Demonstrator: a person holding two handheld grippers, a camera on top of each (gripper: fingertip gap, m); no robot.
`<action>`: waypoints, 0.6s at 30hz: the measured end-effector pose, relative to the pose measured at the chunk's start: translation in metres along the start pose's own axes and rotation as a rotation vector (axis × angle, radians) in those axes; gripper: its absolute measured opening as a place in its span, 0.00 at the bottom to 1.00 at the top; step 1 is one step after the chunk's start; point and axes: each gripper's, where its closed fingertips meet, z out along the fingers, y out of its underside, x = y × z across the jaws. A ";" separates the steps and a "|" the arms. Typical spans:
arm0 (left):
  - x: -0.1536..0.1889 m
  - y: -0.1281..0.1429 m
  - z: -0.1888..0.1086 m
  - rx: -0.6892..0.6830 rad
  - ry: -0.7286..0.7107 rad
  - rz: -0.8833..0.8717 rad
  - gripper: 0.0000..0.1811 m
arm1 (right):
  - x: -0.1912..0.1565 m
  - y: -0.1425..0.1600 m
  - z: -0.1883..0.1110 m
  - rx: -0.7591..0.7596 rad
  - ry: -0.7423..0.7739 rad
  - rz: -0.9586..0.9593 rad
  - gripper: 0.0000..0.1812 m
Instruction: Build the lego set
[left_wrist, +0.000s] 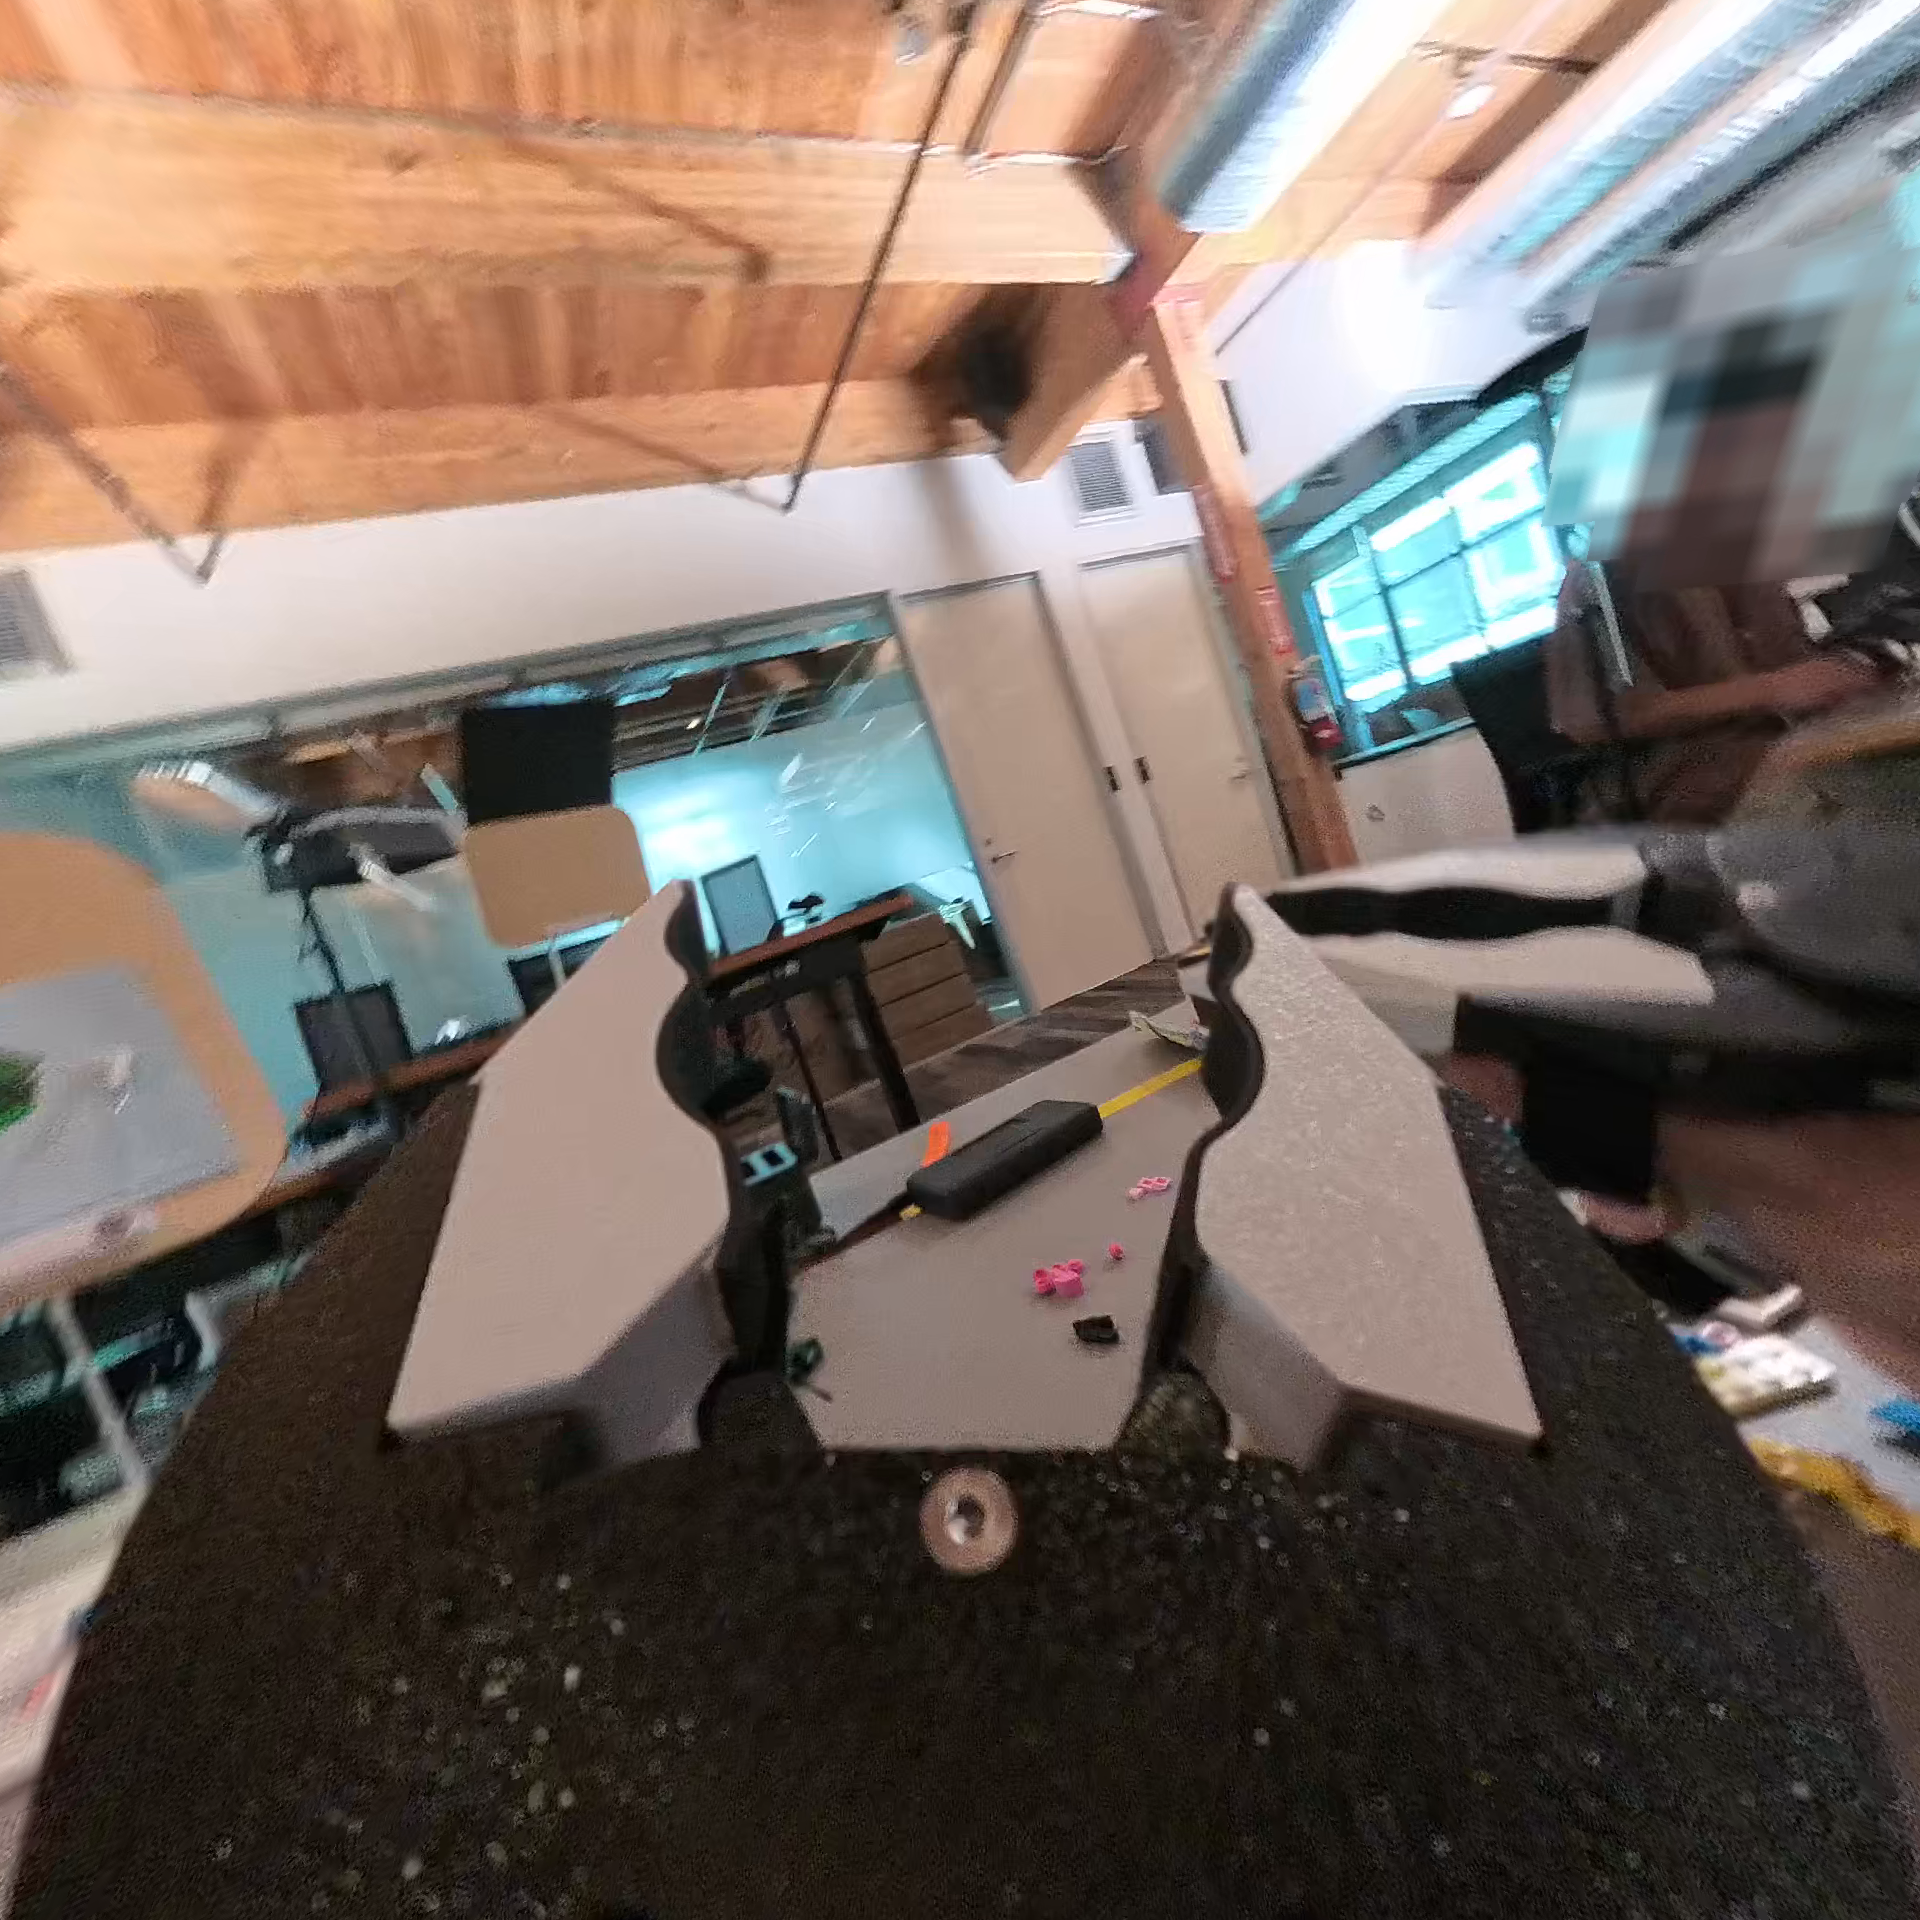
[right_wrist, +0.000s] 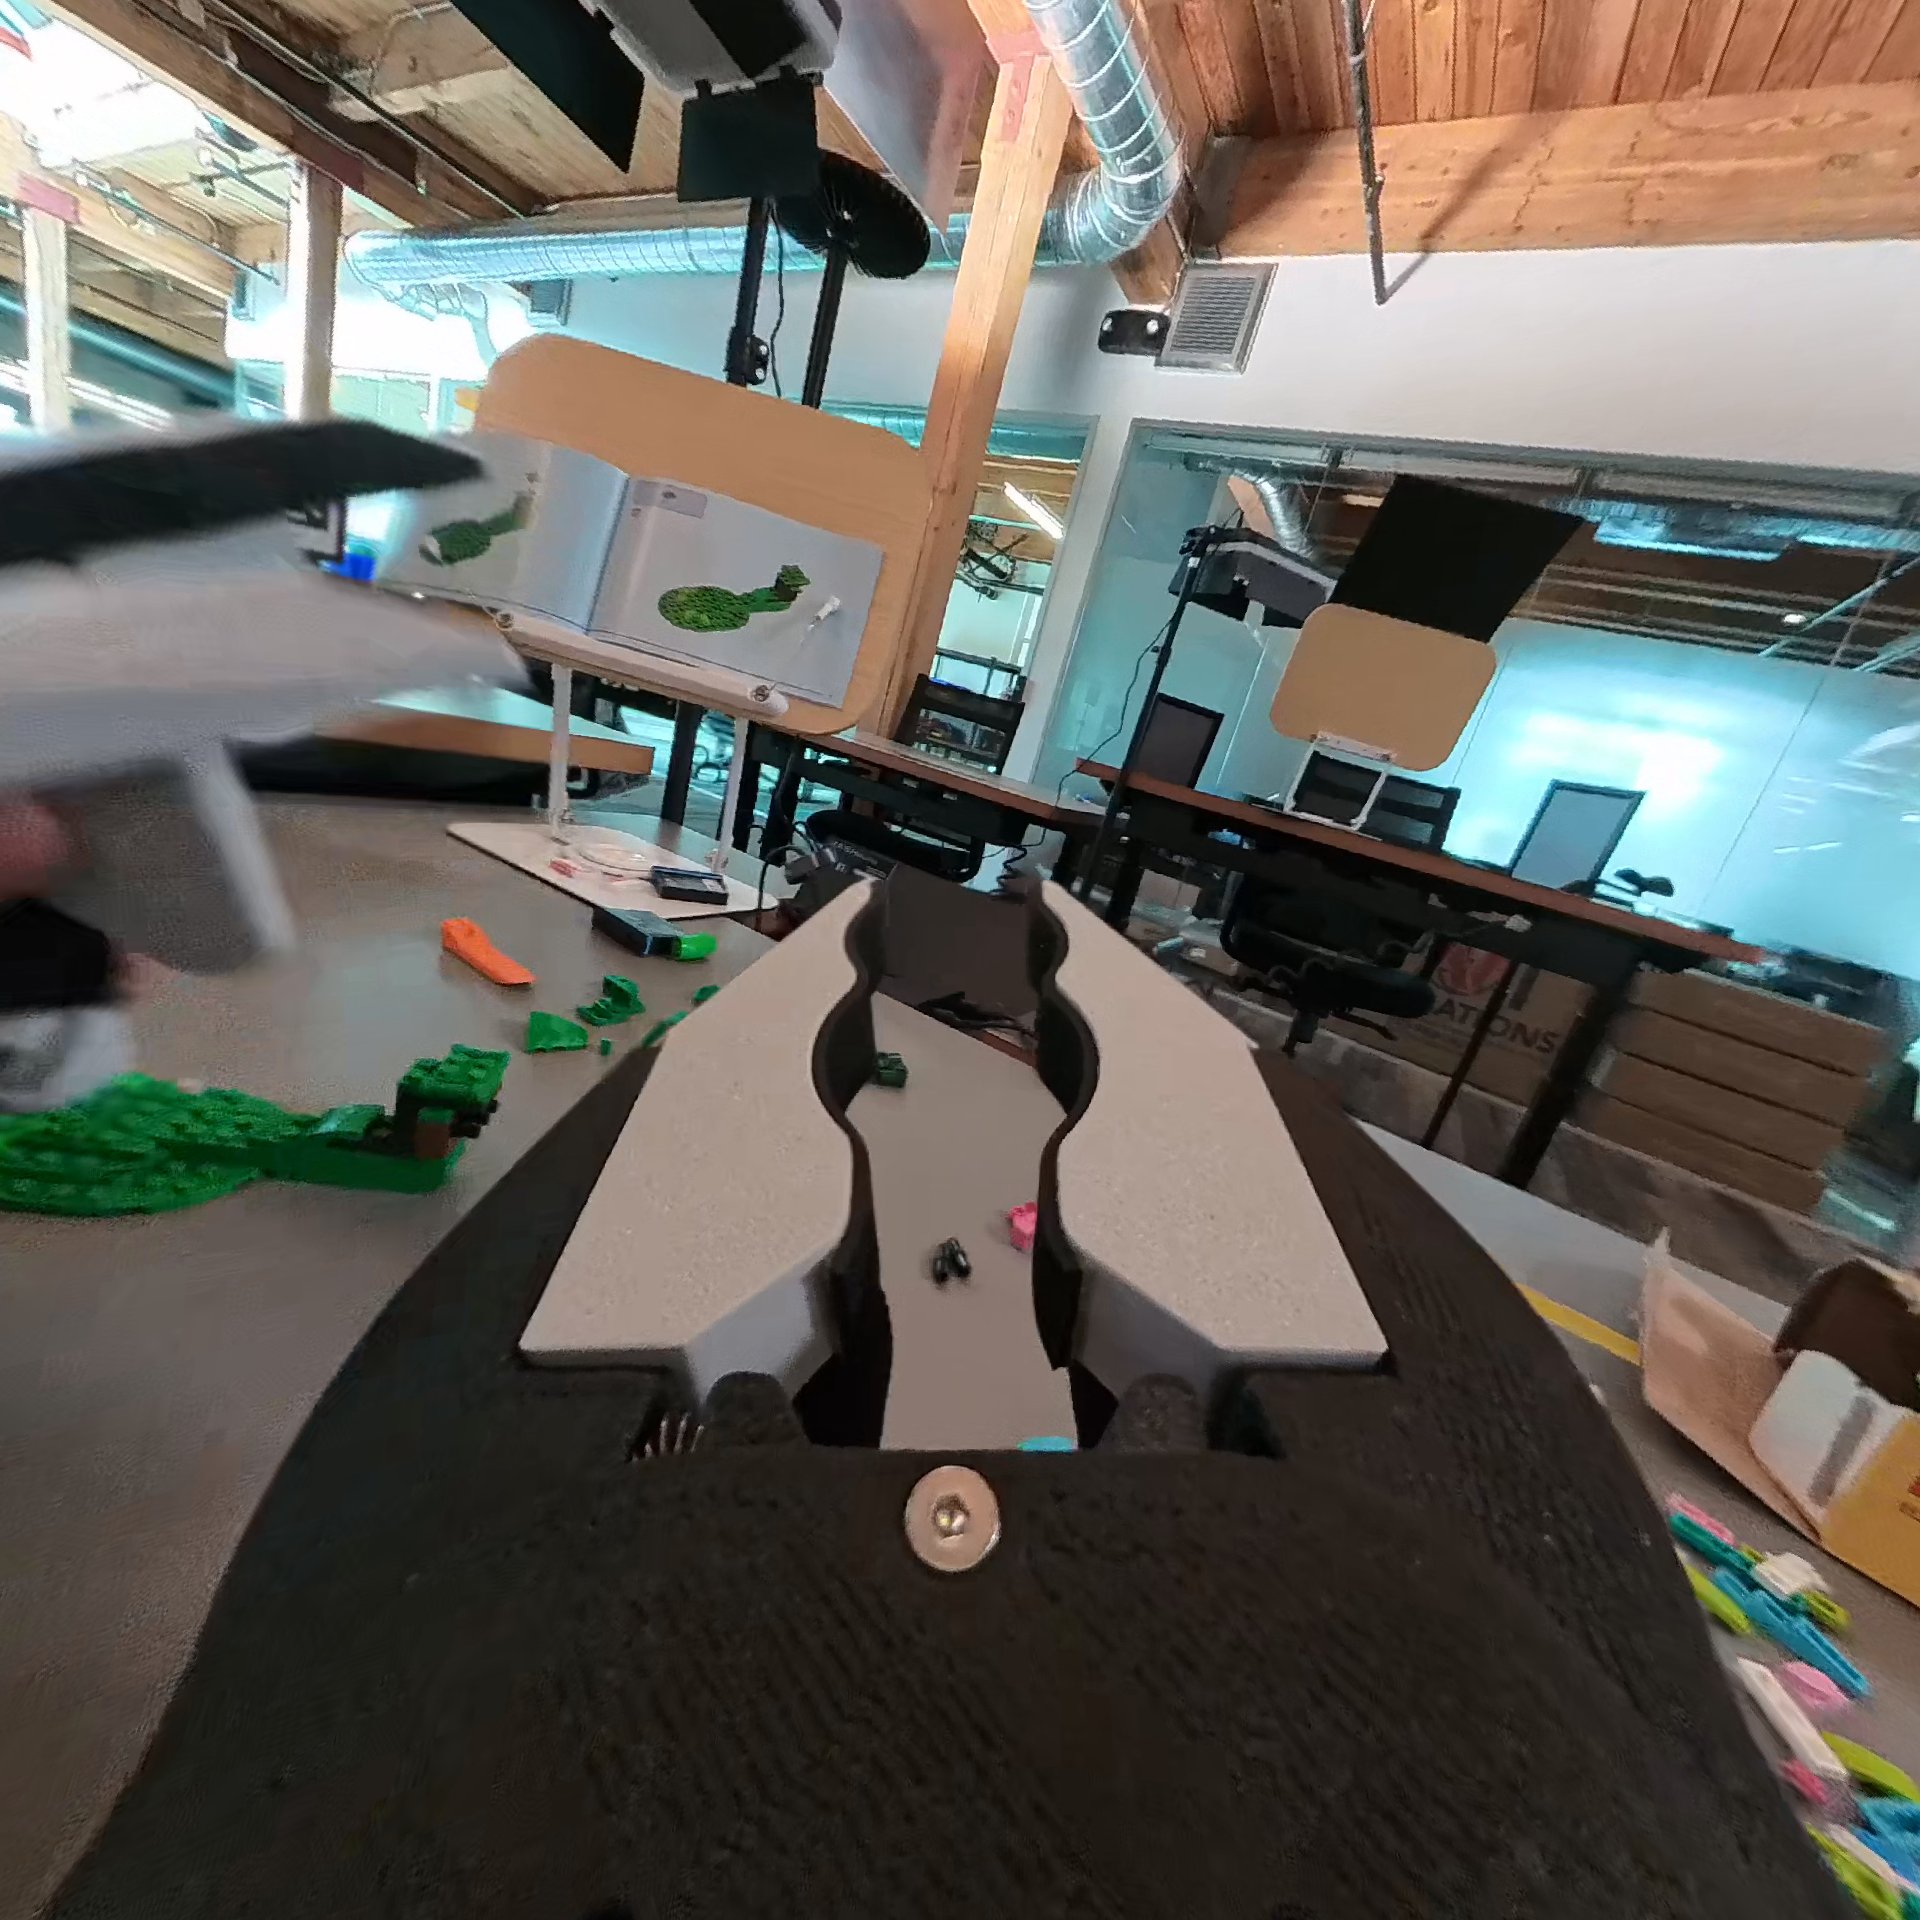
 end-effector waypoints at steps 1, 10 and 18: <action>-0.009 -0.007 -0.010 -0.012 -0.049 -0.052 0.54 | 0.000 0.001 0.000 0.004 0.002 -0.015 0.13; -0.115 0.011 -0.118 -0.211 -0.420 -0.010 0.49 | -0.021 0.002 0.001 -0.006 -0.065 -0.064 0.12; -0.149 0.034 -0.148 -0.291 -0.442 0.153 0.47 | -0.034 0.001 0.005 -0.005 -0.097 -0.088 0.12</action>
